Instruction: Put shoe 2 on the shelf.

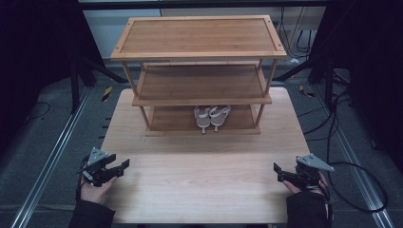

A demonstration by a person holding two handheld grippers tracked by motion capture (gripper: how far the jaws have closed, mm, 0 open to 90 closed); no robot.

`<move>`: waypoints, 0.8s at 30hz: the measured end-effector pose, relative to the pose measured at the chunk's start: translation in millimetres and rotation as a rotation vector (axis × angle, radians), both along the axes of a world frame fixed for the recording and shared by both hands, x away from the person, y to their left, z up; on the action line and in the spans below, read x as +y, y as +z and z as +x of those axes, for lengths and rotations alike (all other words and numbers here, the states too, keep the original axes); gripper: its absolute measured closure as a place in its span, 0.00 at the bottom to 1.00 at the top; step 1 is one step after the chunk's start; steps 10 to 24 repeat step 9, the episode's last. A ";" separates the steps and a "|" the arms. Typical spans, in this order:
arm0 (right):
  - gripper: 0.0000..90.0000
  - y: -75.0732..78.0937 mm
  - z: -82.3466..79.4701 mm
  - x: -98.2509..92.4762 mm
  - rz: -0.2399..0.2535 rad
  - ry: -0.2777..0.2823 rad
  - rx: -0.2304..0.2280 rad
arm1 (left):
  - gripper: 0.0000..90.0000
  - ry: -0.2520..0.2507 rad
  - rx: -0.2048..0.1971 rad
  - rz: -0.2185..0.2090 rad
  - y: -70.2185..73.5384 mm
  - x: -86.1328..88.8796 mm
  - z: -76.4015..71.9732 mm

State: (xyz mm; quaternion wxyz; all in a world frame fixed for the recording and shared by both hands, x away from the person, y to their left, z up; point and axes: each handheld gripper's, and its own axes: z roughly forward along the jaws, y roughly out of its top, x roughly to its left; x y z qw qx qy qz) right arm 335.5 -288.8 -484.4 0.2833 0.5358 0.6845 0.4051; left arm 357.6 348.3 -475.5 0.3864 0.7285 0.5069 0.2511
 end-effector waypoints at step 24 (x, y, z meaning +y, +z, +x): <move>0.09 -6.0 -0.5 -16.1 -0.003 -0.029 0.019 | 0.34 0.072 0.003 0.018 -6.2 15.7 2.4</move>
